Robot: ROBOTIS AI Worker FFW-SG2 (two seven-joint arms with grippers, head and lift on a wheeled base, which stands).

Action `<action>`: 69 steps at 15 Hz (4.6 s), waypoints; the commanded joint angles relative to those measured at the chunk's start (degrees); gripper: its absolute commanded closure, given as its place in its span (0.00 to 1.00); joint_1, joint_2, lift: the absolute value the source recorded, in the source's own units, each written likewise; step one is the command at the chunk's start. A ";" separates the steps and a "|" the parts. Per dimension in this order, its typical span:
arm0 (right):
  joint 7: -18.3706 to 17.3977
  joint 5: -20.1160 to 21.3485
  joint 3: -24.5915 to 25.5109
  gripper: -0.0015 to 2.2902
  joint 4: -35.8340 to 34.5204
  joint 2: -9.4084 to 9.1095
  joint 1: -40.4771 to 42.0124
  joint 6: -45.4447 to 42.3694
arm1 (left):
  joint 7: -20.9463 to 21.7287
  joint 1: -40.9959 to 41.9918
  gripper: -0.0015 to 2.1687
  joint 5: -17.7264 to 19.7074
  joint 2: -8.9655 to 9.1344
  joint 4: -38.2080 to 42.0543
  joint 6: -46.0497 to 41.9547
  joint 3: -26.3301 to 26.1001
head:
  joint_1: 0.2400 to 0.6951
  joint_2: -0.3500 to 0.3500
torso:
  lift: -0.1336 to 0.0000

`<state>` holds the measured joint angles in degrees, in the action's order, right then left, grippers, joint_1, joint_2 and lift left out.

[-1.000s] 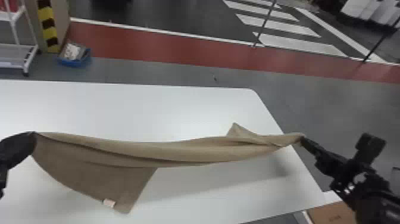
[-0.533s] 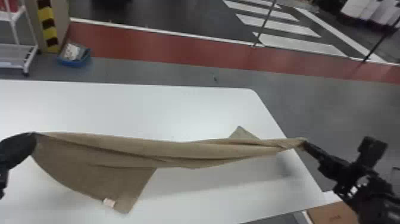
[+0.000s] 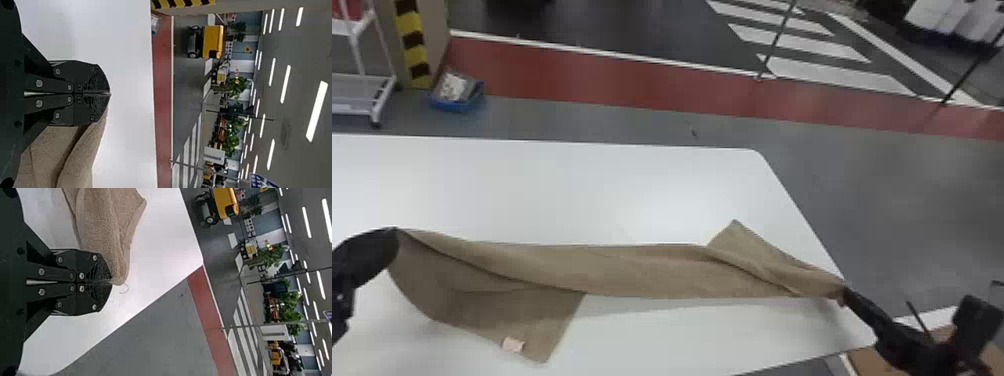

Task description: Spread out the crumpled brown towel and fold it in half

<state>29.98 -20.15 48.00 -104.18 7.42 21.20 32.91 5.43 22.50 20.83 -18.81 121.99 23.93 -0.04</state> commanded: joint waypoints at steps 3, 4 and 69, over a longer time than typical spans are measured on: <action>-0.53 0.90 1.74 0.00 2.85 0.66 0.07 1.51 | 0.02 -0.96 0.95 -0.35 0.17 -0.43 -0.07 -1.98 | 1.00 0.00 | 0.10; -0.71 0.90 1.83 0.00 1.88 0.66 -0.10 1.69 | -0.07 -0.96 0.95 -0.52 0.17 -0.08 0.11 -2.16 | 1.00 0.00 | 0.10; 19.07 -3.40 -5.46 0.04 14.54 11.39 -19.79 6.61 | 0.02 -3.34 0.95 0.00 0.61 -3.25 -4.81 -5.15 | 1.00 0.00 | 0.10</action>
<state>49.37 -25.68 44.95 -91.18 18.69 4.70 39.94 5.45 19.08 20.88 -18.11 118.68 19.12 -5.26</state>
